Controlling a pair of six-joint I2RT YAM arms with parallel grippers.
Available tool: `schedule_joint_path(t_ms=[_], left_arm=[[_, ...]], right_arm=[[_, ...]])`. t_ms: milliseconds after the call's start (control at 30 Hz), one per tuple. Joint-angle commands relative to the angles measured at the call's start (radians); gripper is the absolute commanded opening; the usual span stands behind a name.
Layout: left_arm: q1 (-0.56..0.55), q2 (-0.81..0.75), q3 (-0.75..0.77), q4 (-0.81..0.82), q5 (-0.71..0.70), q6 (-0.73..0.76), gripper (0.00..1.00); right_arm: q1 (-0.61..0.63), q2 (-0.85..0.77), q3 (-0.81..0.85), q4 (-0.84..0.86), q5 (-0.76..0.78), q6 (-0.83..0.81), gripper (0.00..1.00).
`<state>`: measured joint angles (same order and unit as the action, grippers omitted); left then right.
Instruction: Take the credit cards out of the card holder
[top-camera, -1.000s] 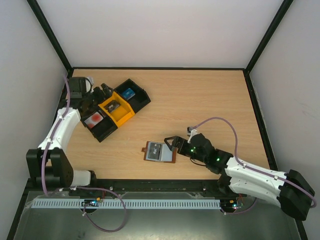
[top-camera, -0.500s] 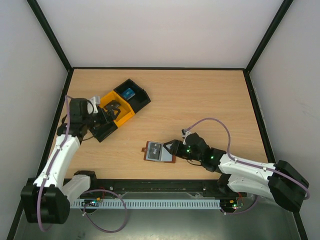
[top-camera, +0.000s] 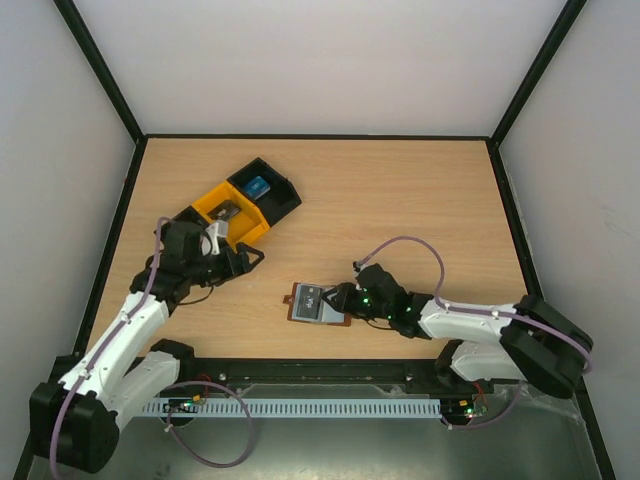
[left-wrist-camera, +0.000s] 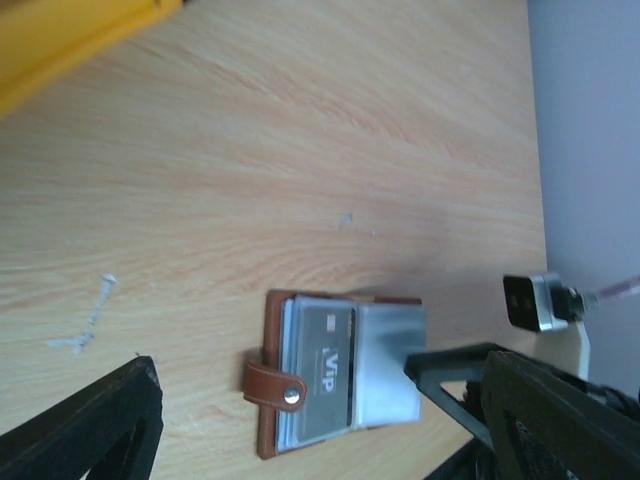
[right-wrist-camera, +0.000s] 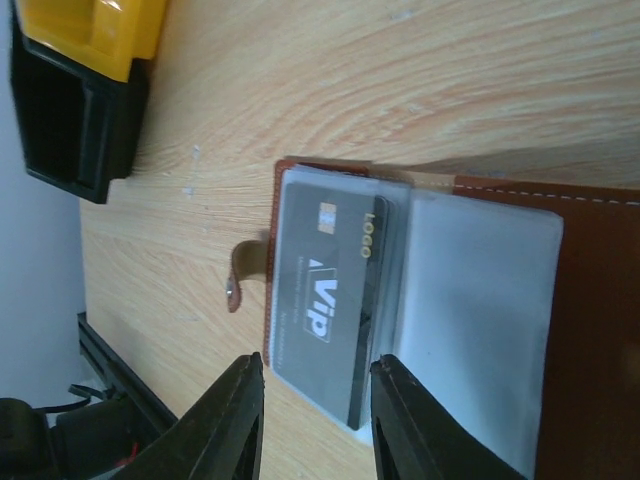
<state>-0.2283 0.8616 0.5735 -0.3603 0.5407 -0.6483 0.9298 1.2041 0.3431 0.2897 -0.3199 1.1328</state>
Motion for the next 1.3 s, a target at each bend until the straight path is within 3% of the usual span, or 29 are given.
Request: schedule_joint_path(t_ms=[0,133,333,500,667,1000,1267], left_arm=[[-0.079,0.02,-0.018,0.064,-0.03,-0.069,0.86],[-0.16,0.051,-0.076,0.194,-0.041,-0.135,0.73],[-0.3,0.163,-0.104,0.344,-0.061,-0.191,0.71],[-0.345,0.247,-0.148,0.475,-0.035,-0.251,0.65],[-0.367,0.328,-0.193,0.576,-0.027,-0.283,0.47],[-0.401,0.441,-0.202,0.726,0.004,-0.331,0.39],[-0.44,0.554,-0.217,0.861,0.011,-0.382,0.19]], right_arm=[[0.004,0.075,0.023,0.069,-0.034,-0.014,0.29],[0.004,0.137,0.0,0.084,-0.036,-0.032,0.27],[0.004,0.194,-0.009,-0.015,0.038,-0.115,0.25],[0.004,0.18,-0.014,-0.084,0.129,-0.172,0.25],[0.004,0.153,-0.009,-0.108,0.167,-0.191,0.24],[0.004,0.098,-0.011,0.027,0.0,-0.122,0.24],[0.003,0.14,-0.004,0.053,-0.036,-0.104,0.23]])
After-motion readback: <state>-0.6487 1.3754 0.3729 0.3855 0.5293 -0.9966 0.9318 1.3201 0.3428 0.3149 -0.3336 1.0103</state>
